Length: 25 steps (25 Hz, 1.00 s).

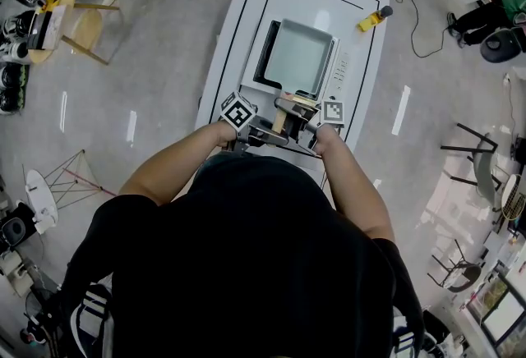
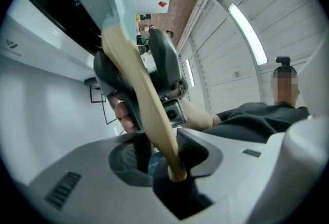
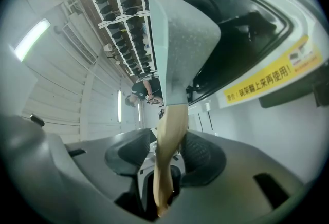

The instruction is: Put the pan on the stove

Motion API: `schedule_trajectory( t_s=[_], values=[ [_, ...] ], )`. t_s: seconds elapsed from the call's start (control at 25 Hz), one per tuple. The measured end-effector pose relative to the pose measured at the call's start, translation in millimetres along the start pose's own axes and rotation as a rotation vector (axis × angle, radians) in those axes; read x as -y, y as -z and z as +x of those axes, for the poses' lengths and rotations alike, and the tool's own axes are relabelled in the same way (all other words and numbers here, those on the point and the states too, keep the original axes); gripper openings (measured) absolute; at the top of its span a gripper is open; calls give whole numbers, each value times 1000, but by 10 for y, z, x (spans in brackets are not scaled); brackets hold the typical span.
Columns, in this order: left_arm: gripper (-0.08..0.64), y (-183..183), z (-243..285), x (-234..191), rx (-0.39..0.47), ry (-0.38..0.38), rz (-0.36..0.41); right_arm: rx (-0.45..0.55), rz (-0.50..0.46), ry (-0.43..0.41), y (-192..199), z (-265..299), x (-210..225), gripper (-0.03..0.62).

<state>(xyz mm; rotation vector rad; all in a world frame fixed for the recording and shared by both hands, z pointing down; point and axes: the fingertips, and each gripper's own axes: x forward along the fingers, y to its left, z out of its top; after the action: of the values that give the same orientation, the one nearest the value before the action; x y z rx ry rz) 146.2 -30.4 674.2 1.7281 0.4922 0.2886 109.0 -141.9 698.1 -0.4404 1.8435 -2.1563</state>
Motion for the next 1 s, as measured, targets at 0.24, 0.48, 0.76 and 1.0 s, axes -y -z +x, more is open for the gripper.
schedule_trajectory(
  t_s=[0.24,0.48,0.76,1.0],
  values=[
    [155,-9,-83,-18,-6,-32,22,15,-23,20,-1,-12,16,187],
    [166,20,-155,-22,-4,-46,17,26,-22,30,20,-13,-4,209],
    [173,3,-222,-49,-22,-72,39,86,-63,56,-104,-85,35,237],
    [192,51,-332,-59,-28,-96,53,112,-85,72,-31,-112,-9,249]
  ],
)
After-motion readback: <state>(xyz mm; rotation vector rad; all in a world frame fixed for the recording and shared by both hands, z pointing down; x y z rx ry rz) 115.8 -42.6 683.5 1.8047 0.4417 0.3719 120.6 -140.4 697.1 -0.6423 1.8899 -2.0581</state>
